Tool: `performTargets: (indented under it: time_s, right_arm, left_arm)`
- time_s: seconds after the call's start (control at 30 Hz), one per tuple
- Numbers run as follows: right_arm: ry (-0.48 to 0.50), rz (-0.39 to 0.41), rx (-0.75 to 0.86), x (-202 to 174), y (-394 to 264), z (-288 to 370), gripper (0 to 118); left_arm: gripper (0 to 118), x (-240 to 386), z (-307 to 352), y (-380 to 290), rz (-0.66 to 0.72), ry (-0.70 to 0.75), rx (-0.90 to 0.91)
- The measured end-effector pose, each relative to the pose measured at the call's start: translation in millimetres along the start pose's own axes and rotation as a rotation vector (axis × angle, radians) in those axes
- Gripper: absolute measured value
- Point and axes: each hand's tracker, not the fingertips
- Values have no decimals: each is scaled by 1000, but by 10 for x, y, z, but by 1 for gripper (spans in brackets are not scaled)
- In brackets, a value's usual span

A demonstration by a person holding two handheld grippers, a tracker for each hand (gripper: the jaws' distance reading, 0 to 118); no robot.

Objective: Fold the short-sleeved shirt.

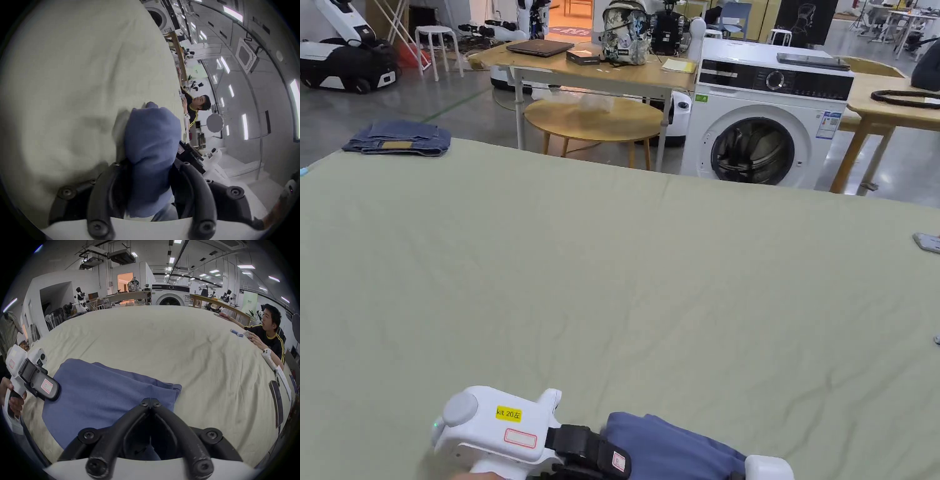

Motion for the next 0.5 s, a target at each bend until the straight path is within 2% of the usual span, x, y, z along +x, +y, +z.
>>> performTargets:
  time_s: [0.23, 0.5]
  right_arm:
    - [-9, 12, 0, -24, 1, -10, 0]
    - [-8, 8, -3, -14, 3, -27, 0]
  left_arm:
    - [43, -47, 20, 144, -9, 36, -15]
    - [43, -139, -98, 81, 26, -4, 5]
